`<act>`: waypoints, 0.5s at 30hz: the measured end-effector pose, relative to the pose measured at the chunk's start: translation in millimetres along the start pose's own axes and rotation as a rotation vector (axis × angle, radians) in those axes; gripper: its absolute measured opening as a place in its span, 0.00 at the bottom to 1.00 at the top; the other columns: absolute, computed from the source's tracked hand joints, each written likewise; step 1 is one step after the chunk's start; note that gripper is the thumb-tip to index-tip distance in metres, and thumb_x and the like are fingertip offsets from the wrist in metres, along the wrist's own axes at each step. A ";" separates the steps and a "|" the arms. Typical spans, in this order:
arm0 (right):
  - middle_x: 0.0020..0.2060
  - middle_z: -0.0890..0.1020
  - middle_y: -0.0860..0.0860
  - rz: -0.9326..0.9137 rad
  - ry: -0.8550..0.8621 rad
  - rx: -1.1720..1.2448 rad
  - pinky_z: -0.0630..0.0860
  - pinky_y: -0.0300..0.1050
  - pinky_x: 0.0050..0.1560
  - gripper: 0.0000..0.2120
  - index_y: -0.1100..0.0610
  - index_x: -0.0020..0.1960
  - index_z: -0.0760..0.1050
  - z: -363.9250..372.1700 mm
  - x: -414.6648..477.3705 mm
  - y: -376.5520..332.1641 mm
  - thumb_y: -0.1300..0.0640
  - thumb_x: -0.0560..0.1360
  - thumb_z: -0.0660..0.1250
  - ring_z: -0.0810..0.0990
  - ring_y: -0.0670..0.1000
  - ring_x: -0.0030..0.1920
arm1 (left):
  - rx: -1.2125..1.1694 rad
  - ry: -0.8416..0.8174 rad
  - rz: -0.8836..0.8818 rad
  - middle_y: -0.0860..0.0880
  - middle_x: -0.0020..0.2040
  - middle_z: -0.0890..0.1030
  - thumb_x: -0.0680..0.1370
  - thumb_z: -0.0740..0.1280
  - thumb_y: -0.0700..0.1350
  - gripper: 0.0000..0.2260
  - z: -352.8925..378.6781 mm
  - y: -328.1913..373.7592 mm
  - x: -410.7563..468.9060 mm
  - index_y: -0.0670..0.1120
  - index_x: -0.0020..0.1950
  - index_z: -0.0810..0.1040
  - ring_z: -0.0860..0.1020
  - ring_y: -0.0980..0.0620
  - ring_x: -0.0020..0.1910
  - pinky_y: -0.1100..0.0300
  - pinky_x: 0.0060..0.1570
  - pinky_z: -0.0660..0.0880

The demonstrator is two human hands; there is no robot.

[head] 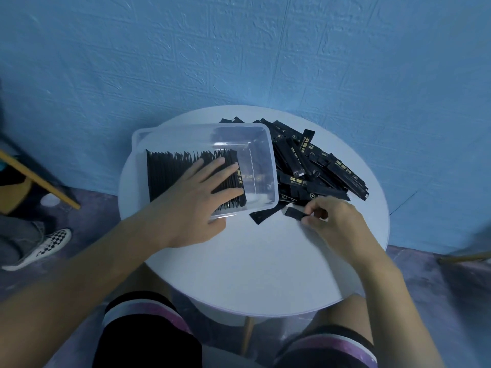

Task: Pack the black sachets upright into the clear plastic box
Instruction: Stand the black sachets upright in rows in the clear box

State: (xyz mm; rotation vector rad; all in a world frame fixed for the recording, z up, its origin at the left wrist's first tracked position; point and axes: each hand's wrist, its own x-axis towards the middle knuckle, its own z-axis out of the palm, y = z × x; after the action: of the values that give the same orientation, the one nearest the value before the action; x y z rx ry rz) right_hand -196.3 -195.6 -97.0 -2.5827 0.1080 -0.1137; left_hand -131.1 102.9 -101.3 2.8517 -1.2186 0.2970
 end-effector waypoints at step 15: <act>0.40 0.81 0.48 0.010 -0.020 0.031 0.72 0.47 0.44 0.09 0.47 0.41 0.76 -24.6 47.8 14.0 0.57 0.75 0.73 0.78 0.52 0.45 | 0.014 0.007 0.010 0.48 0.82 0.55 0.75 0.55 0.58 0.28 2.2 -0.1 1.4 0.55 0.76 0.69 0.48 0.45 0.81 0.43 0.79 0.47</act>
State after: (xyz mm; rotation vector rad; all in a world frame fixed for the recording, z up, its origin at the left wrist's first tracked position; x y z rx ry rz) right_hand -152.2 -225.0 -80.8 -2.5512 0.1107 -0.0851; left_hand -129.7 101.8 -103.2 2.8544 -1.2349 0.3161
